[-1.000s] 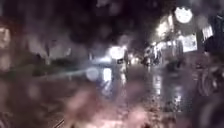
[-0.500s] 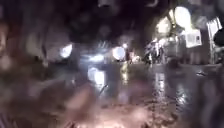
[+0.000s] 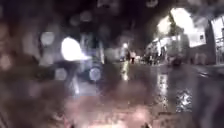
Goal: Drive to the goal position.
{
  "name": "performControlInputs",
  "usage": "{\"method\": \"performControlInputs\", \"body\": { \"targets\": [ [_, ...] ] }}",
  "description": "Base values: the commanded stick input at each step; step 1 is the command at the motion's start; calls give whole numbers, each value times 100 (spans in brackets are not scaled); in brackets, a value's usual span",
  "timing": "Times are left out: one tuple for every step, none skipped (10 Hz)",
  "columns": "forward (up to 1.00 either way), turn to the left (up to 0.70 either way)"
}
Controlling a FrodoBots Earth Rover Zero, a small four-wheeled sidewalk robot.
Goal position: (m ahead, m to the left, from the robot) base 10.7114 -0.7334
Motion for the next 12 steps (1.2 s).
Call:
{"method": "performControlInputs", "body": {
  "targets": [
    [69, -35],
    [69, -34],
    [69, -17],
    [69, 0],
    [69, 0],
    [69, 0],
    [69, 0],
    [70, 0],
    [70, 0],
    [70, 0],
    [70, 0],
    [70, 0]
  ]
}}
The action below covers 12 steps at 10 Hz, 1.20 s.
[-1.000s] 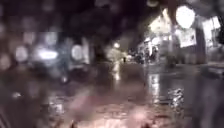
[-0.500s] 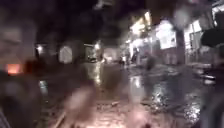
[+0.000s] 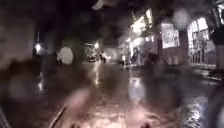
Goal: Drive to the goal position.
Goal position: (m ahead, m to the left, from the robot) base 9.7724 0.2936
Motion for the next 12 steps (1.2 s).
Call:
{"method": "performControlInputs", "body": {
  "targets": [
    [70, 0],
    [70, 0],
    [70, 0],
    [70, 0],
    [70, 0],
    [70, 0],
    [70, 0],
    [70, 0],
    [70, 0],
    [70, 0],
    [70, 0],
    [70, 0]
  ]
}}
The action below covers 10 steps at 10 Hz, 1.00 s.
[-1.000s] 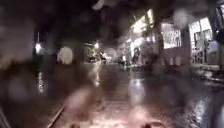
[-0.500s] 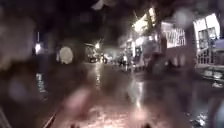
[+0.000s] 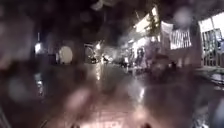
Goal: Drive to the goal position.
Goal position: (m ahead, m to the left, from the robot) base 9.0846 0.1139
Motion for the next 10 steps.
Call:
{"method": "performControlInputs", "body": {
  "targets": [
    [70, 0],
    [70, 0],
    [70, 0],
    [70, 0],
    [70, 0],
    [70, 0],
    [70, 0],
    [70, 0],
    [70, 0],
    [70, 0]
  ]
}}
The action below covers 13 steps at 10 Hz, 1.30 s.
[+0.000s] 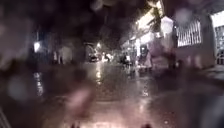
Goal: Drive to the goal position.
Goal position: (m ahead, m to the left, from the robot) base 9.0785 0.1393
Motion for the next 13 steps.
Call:
{"method": "performControlInputs", "body": {
  "targets": [
    [70, 0],
    [70, 0],
    [70, 0],
    [70, 0],
    [70, 0],
    [70, 0],
    [70, 0],
    [70, 0],
    [70, 0],
    [70, 0],
    [70, 0],
    [70, 0],
    [70, 0]
  ]
}}
